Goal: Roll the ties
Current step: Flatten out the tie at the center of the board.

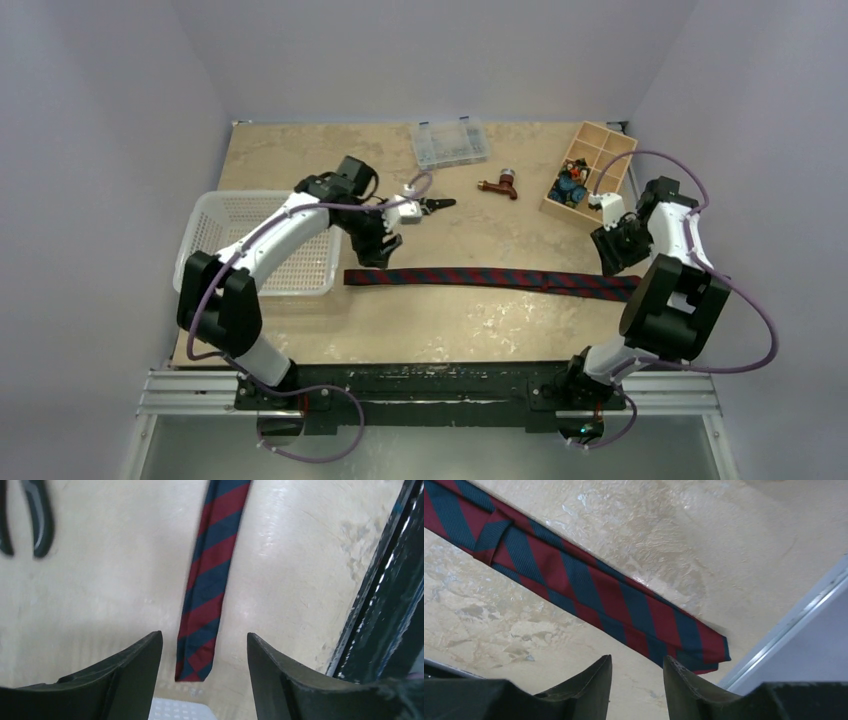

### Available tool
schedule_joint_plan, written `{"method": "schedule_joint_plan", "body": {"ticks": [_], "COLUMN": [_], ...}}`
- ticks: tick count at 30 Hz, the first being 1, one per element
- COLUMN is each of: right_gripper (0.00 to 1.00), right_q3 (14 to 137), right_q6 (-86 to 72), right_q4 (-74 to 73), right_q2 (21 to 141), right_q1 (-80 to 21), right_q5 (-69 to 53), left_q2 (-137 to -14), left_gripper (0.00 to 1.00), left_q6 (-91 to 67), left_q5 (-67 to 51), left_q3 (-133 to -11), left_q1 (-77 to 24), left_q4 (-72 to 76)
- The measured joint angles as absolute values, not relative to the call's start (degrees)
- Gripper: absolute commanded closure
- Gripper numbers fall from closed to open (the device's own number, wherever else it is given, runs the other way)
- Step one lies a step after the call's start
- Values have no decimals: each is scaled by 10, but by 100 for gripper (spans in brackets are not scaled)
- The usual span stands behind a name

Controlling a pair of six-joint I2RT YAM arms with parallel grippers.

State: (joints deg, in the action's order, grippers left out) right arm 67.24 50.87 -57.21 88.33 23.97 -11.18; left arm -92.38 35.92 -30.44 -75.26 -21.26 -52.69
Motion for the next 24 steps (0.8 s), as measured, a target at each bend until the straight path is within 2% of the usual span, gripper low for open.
{"method": "schedule_joint_plan", "body": {"ticks": [6, 10, 13, 15, 18, 22, 24], "right_gripper": [75, 78, 78, 79, 81, 84, 86], "right_q3": [661, 660, 658, 656, 653, 651, 646], "right_q6": [484, 465, 455, 450, 447, 446, 445], "right_q4": [-563, -555, -552, -548, -546, -538, -528], "right_q2": [930, 942, 942, 942, 942, 944, 947], "right_q1": [241, 241, 241, 241, 241, 242, 243], "right_q5": [-99, -100, -100, -100, -100, -96, -90], "left_q2": [-950, -992, -1019, -1033, -1042, -1039, -1034], "left_gripper": [38, 39, 44, 54, 77, 94, 99], "left_q6": [450, 483, 496, 504, 511, 517, 517], "left_q5": [-228, -171, -124, -96, -66, -46, -42], "left_q3": [-726, -718, -710, -705, -700, -698, -698], "left_q1": [-347, -374, -385, -390, -391, -390, -390], "left_q4": [-489, -473, -468, -463, -463, -466, -470]}}
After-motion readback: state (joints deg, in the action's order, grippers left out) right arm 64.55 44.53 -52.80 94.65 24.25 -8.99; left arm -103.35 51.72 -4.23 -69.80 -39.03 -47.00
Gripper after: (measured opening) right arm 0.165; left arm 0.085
